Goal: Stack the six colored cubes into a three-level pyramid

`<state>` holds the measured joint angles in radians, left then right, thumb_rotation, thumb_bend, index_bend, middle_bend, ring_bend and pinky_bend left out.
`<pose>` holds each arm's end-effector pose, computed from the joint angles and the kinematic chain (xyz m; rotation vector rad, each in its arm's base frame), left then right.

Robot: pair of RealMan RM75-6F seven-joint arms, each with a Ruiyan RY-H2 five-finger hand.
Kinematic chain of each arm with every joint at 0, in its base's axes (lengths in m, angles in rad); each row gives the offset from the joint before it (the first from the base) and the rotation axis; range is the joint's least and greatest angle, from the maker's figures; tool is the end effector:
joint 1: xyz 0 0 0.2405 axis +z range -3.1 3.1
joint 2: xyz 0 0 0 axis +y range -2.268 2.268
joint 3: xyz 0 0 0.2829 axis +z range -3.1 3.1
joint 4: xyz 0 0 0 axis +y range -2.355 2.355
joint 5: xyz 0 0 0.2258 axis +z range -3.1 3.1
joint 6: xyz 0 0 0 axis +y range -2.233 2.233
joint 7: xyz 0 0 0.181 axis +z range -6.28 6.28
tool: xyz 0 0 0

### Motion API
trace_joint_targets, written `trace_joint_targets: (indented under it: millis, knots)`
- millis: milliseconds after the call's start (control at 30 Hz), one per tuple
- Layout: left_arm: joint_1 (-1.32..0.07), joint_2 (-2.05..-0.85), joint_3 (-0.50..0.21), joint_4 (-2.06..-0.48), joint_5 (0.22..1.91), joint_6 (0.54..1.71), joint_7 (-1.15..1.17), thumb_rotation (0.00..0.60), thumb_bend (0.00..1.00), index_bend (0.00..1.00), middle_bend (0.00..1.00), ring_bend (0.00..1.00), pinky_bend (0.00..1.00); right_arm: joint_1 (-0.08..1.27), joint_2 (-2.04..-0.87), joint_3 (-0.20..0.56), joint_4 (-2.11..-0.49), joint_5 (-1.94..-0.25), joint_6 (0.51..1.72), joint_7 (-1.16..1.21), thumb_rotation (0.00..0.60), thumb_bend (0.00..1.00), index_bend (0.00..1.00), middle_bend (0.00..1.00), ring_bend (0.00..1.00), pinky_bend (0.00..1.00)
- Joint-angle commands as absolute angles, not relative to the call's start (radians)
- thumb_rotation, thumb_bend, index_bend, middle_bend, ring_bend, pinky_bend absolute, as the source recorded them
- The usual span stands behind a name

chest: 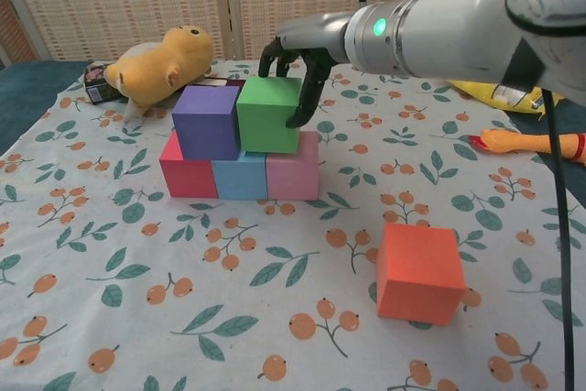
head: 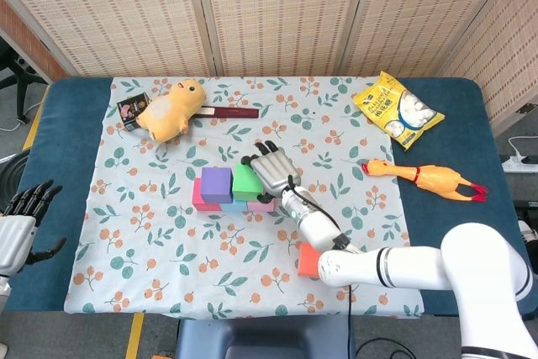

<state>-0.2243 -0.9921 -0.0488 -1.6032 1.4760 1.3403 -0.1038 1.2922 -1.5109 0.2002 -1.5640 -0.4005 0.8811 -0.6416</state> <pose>-0.3335 0.2692 0.1831 -1.5075 -0.9046 -0.8800 -0.0026 -0.4490 -0.0566 2.0068 -0.9439 0.7825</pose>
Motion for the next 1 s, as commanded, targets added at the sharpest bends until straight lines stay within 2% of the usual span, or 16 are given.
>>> trace_joint_targets:
  millis: [33,1000]
  knots:
    - [-0.224,-0.991,-0.048,-1.606,1.477,1.34,-0.103,0.6,0.29,0.06,0.0,0.0,0.08,1.293,-1.503,0.197,-1.574,-0.399,0.88,-0.647,0.6,0.18,0.32,0.3,0.0,0.0]
    - [-0.228,-0.995,-0.046,-1.595,1.474,1.321,-0.122,0.6,0.28,0.06,0.0,0.0,0.08,1.317,-1.534,0.188,-1.529,-0.392,0.855,-0.65,0.6,0.18,0.32,0.3,0.0,0.0]
